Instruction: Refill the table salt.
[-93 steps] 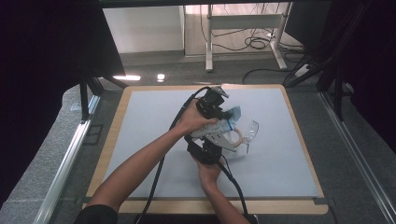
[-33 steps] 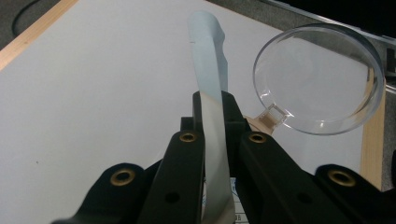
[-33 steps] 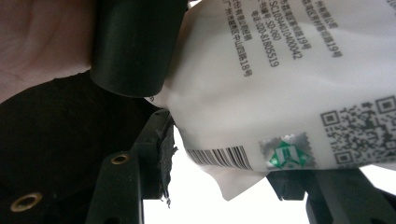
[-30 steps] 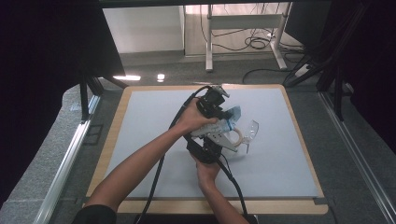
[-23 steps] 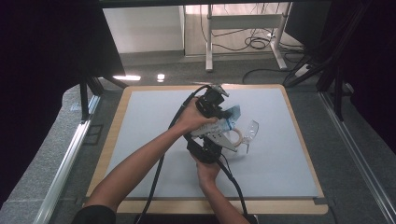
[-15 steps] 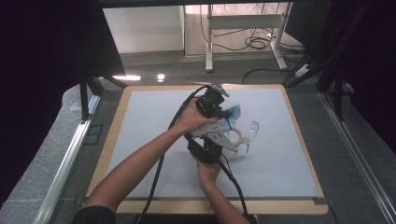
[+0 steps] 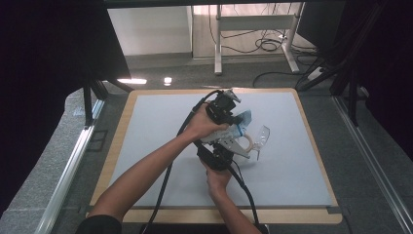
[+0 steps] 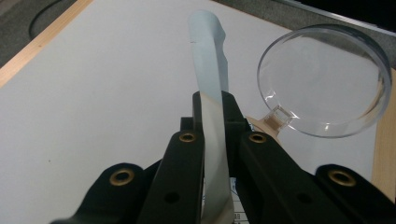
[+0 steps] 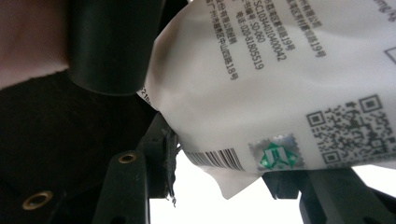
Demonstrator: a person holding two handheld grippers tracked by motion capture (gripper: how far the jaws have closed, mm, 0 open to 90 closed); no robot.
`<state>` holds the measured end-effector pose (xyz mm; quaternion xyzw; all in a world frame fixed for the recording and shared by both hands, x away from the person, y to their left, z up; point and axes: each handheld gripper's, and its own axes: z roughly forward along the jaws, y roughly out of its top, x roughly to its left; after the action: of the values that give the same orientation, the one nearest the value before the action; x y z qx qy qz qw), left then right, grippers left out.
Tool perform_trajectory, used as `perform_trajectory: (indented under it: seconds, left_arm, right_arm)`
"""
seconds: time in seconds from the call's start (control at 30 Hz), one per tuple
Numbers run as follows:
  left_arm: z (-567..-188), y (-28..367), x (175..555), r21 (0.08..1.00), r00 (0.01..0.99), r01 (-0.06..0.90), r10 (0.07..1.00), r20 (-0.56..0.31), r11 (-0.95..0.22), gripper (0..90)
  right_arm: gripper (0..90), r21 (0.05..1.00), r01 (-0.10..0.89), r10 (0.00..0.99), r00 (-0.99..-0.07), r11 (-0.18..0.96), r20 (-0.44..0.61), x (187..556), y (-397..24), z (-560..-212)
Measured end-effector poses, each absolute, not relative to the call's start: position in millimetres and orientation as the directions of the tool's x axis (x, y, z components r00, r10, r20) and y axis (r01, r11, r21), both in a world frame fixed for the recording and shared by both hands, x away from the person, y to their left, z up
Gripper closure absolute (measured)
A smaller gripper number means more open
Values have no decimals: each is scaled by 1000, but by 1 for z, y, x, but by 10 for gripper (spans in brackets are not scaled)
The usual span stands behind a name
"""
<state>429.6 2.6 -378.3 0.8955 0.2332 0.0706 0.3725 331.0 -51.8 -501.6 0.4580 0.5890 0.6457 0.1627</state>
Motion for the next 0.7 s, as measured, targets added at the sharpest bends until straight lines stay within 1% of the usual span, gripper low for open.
perform_trajectory:
  seconds: [0.13,0.7]
  left_arm:
    - [-379,0,430,688,877,373,478,-43,-622,894]
    - [-380,0,430,689,871,380,489,-43,-617,893]
  right_arm:
    - [532,896,345,725,-536,-279,432,330,-53,-500]
    - [550,895,353,710,-554,-272,434,333,-57,-500]
